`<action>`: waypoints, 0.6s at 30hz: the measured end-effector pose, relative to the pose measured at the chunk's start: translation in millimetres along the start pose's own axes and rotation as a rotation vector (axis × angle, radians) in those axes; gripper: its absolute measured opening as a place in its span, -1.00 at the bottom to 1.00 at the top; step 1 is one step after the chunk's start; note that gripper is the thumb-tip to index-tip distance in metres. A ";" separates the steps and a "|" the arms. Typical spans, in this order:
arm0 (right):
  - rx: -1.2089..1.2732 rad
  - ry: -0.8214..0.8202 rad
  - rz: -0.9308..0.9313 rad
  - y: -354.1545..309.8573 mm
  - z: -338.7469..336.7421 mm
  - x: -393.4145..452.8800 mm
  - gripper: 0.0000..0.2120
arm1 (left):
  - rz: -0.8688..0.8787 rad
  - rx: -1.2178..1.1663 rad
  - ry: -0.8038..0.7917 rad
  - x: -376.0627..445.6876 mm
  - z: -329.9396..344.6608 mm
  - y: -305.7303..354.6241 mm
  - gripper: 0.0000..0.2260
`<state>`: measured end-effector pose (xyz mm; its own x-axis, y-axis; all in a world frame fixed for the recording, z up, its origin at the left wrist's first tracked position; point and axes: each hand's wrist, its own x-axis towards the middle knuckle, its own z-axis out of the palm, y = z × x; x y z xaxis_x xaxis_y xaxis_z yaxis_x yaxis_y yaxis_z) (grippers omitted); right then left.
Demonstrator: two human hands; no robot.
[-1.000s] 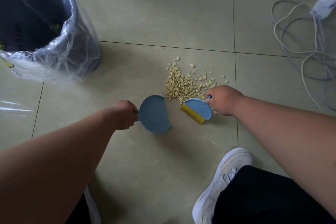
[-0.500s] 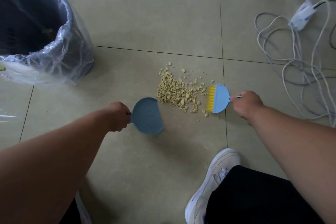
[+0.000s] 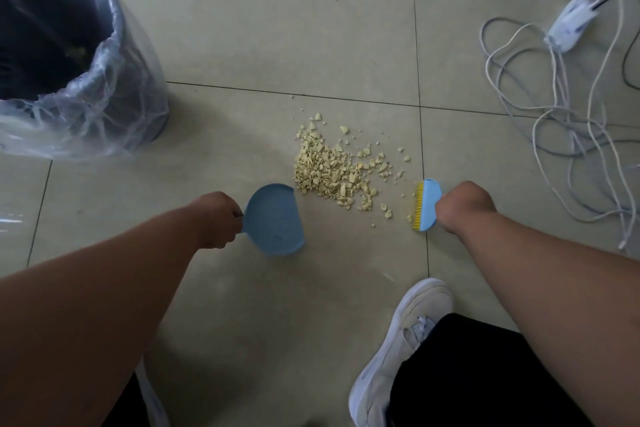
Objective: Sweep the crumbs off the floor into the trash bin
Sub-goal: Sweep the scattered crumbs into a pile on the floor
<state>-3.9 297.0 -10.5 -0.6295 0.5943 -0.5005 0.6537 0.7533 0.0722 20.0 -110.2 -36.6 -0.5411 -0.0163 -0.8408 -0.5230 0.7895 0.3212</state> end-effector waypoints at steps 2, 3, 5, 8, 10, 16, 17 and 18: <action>0.024 0.001 -0.022 -11.8 2.2 -4.7 -0.83 | 0.004 0.007 0.004 0.6 0.0 -0.1 -0.81; 0.035 0.000 -0.034 -17.6 3.8 -7.3 -0.85 | 0.007 0.008 0.009 0.9 -0.1 -0.2 -0.80; 0.055 -0.004 -0.061 -28.1 8.2 -12.7 -0.86 | 0.007 0.002 0.015 1.6 -0.2 -0.5 -0.80; 0.081 -0.025 -0.091 -43.1 14.4 -21.9 -0.80 | 0.006 0.016 0.025 1.6 -1.4 -2.3 -0.80; 0.094 -0.036 -0.116 -52.8 17.8 -27.9 -0.80 | 0.004 0.004 0.025 1.0 -2.1 -3.5 -0.80; 0.093 -0.048 -0.156 -69.9 20.2 -34.3 -0.87 | -0.006 0.004 0.023 -2.0 -7.2 -9.6 -0.81; 0.099 -0.039 -0.149 -69.3 17.1 -32.9 -0.87 | -0.009 -0.005 0.021 -2.1 -8.1 -10.9 -0.81; 0.104 -0.027 -0.137 -67.4 12.8 -31.4 -0.88 | -0.011 -0.016 0.021 -2.6 -8.9 -12.0 -0.80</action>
<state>-22.8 224.0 -10.7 -0.7051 0.4796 -0.5223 0.6037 0.7924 -0.0874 21.9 -125.2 -34.4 -0.5484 -0.0380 -0.8354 -0.5394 0.7795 0.3186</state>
